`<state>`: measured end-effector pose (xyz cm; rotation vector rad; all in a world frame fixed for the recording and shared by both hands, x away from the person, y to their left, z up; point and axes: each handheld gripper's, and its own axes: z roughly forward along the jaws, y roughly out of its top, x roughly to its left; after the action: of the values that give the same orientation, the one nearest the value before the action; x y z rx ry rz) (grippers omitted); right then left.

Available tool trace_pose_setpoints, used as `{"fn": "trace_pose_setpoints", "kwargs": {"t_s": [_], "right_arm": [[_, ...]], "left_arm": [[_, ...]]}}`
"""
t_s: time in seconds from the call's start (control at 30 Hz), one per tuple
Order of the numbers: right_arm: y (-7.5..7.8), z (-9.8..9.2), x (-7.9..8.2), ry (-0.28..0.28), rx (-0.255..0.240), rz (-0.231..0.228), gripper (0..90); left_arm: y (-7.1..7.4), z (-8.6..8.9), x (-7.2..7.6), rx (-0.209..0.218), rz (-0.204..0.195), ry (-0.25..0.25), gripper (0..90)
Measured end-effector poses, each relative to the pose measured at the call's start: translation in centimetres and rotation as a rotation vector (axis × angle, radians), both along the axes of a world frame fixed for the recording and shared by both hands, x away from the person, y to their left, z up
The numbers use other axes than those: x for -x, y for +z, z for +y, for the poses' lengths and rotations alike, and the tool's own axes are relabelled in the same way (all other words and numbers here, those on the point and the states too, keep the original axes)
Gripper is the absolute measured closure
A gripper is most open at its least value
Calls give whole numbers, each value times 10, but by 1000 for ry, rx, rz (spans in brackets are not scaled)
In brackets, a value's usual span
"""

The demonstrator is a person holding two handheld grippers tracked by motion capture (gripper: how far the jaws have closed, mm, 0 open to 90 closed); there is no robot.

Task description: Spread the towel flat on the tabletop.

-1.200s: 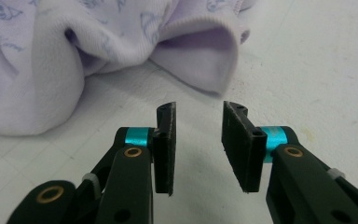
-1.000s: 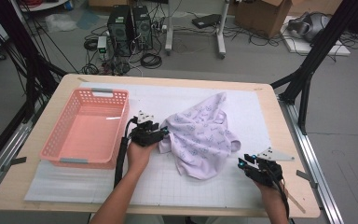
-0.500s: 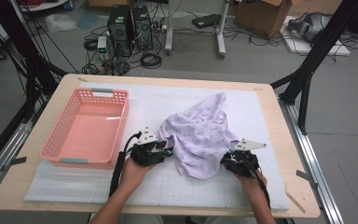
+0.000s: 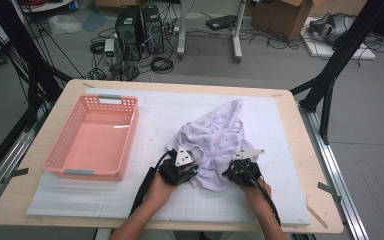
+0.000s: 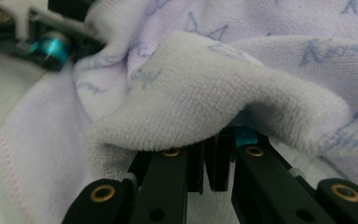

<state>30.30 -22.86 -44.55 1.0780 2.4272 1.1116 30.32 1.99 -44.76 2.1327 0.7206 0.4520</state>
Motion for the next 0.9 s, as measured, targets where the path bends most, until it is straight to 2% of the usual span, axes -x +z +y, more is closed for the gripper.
{"fn": "trace_pose_setpoints", "kwargs": {"t_s": [0.03,0.13,0.37,0.43,0.57,0.63,0.7,0.73,0.77,0.83,0.9], "right_arm": [[1,-4,1,0,-15,5,882],[5,-20,13,-13,-10,-12,883],[21,-71,47,-119,26,-23,883],[27,-83,57,-155,58,-20,883],[38,-103,77,-218,59,29,882],[41,-110,86,-228,71,64,876],[42,-112,90,-230,71,72,868],[43,-113,92,-227,68,58,831],[45,-116,92,-221,38,46,781],[49,-121,92,-239,-29,7,753],[50,-125,85,-266,-45,-34,749]], "left_arm": [[1,3,0,12,15,4,849],[3,18,4,62,32,20,854],[7,49,21,142,45,43,854],[11,53,26,162,47,45,854],[16,58,36,186,45,32,853],[16,62,40,182,46,30,848],[15,64,42,186,42,54,831],[16,66,42,192,38,74,792],[16,68,41,214,47,99,705],[18,70,37,263,73,100,617],[19,67,34,271,88,93,557]]}}
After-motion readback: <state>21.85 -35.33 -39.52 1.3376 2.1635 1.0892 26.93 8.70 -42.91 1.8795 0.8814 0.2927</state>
